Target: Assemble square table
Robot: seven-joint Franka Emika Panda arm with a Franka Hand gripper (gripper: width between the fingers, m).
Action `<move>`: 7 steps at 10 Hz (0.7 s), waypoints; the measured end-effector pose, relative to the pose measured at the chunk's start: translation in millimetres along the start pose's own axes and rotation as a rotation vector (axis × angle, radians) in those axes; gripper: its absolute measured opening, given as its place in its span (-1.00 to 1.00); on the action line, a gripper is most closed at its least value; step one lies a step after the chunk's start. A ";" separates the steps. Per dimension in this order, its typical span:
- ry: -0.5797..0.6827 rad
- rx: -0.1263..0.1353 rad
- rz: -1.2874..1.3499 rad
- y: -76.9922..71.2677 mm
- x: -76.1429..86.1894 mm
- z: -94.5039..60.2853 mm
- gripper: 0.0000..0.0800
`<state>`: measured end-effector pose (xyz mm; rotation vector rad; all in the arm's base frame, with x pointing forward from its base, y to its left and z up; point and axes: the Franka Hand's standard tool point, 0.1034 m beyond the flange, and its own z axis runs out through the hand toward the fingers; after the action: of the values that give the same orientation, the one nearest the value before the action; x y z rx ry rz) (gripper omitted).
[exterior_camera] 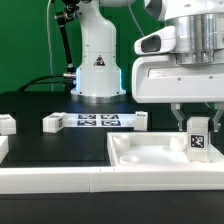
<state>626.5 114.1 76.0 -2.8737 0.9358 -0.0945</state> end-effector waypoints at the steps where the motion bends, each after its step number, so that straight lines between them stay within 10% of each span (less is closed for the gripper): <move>1: 0.011 -0.002 0.128 -0.2 -1.3 0.5 -0.27; 7: 0.006 -0.003 0.658 -2.4 -5.4 1.1 -0.27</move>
Offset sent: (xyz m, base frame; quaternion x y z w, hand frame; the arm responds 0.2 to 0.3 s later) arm -0.0085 -0.0016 -0.0005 -0.0348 -0.0193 0.3182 0.9472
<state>623.6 119.3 75.1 -2.4106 1.8092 -0.0385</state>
